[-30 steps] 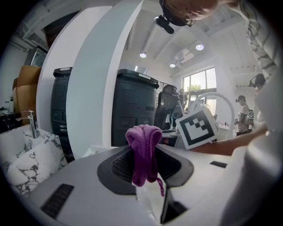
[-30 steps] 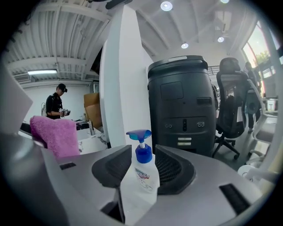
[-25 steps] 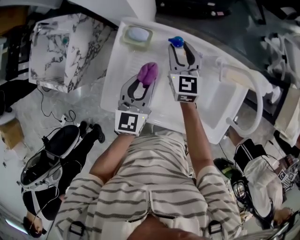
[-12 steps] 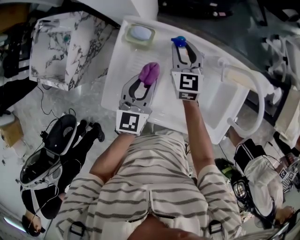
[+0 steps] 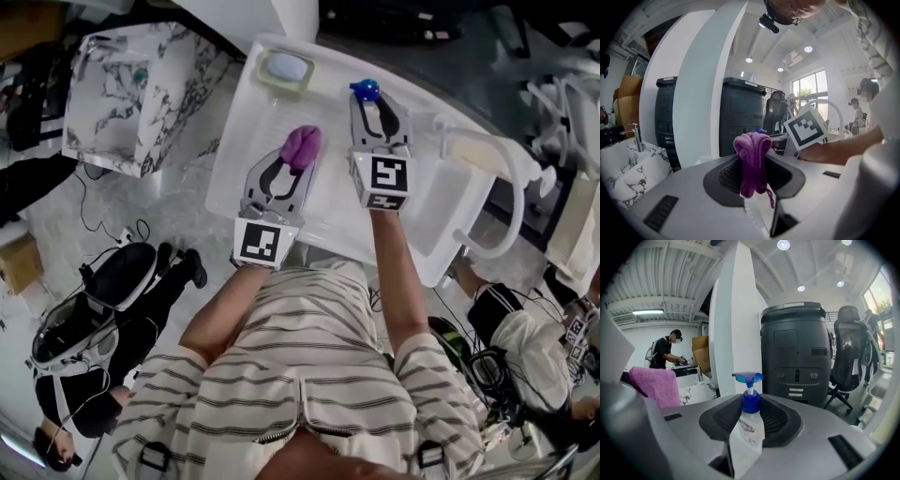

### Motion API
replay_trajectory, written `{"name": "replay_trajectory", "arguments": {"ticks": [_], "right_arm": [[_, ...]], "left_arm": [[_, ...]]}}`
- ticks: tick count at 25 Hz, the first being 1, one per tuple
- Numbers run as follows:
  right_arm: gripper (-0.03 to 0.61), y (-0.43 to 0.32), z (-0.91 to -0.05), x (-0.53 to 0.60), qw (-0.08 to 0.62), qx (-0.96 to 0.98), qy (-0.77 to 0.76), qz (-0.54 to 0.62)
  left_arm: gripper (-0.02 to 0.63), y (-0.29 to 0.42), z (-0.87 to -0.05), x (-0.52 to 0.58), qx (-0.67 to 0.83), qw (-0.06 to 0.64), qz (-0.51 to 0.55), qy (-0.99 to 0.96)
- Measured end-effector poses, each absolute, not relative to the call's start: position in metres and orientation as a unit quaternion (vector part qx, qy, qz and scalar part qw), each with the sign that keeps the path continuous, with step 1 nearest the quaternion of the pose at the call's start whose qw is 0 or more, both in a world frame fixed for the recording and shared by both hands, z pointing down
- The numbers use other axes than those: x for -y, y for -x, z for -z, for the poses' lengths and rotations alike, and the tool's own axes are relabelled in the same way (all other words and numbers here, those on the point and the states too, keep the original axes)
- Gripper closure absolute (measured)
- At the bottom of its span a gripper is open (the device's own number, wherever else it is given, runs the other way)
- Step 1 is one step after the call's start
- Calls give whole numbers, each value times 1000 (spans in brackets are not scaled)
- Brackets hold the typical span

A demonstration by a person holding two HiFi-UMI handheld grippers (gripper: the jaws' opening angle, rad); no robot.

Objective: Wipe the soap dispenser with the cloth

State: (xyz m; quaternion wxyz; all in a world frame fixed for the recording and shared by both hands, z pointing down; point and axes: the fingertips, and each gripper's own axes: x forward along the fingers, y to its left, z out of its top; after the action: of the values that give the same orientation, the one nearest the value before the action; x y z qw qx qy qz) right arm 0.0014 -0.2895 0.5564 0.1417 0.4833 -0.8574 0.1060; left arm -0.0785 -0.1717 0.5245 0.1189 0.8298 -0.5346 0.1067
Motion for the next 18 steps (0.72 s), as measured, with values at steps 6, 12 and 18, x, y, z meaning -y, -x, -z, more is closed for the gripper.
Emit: {"name": "replay_trajectory", "arguments": {"ticks": [6,12,18], "right_arm": [[448,-7,-524,269,123,863,-479,-100],[448,-14,-493,244,106,868,-474,-97],[448,-16,-462,214,95,873,-470,-90]], "left_arm": [[497,75,-508,160,524,112,-100,-838],[495,68,-490,153,509,101,-93,-850],[496,63,-469,138,495,85,-86,-860]]}}
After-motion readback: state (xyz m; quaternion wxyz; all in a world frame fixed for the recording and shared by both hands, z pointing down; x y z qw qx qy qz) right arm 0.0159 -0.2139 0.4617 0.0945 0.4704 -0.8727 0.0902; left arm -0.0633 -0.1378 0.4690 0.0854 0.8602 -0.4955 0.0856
